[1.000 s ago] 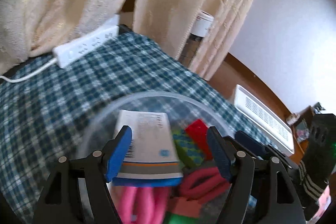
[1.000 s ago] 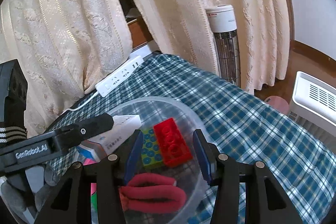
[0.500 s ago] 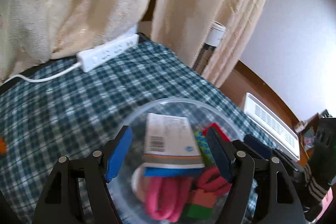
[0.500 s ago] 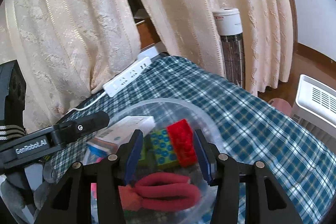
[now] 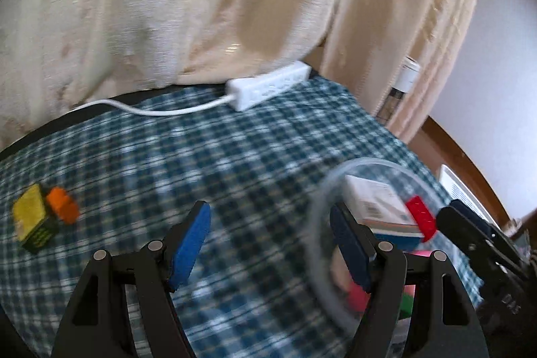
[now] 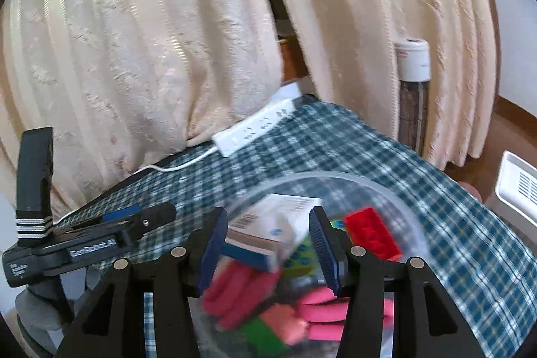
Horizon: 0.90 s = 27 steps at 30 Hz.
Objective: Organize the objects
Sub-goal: 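Release the medicine box into the bowl with the left tool while the right tool drops the dotted brick, then move the left tool to the yellow tin while the right tool approaches the orange block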
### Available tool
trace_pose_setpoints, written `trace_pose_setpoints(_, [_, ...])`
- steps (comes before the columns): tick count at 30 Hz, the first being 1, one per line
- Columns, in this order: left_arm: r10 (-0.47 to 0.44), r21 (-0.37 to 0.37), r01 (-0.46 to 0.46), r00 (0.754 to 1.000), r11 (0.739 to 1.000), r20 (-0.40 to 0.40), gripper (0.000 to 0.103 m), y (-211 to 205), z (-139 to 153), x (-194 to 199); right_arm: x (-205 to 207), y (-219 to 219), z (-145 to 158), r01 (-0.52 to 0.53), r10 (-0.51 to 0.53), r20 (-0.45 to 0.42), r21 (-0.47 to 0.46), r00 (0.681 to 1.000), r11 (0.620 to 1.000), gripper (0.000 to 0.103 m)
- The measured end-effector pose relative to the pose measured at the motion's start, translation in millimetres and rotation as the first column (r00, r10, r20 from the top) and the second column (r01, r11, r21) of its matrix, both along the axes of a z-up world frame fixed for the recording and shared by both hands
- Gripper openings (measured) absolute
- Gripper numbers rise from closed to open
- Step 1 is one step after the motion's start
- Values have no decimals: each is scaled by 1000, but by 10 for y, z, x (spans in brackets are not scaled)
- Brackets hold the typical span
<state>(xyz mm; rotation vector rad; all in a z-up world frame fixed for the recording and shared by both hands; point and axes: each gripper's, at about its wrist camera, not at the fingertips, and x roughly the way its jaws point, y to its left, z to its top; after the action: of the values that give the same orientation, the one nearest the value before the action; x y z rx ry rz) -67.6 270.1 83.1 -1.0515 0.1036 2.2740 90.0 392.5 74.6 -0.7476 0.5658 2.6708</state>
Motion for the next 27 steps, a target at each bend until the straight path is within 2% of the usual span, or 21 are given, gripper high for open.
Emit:
trace_pose_setpoints(4, [65,-18,-65,997,998,-29,75,-264,20,-67,-138,-219,36,-49,49,-2,16,999,999,57])
trace_pose_setpoints(9, [120,-12,-120,993,993,-20,75,-588,-1,-152,-336,-475,51,-107,107,6,35,994,994,59])
trace_pose_setpoints(18, [171,3,-171,985,985,-5,75,-971,-27,-223,-596,-804,5,-177,175,43,49,984,983,59])
trace_pose_setpoints(27, [240,9,-240,971,971,1,75,-1351,-57,-323,-945,-1032,-112,-245,242,88,22,966,969,59])
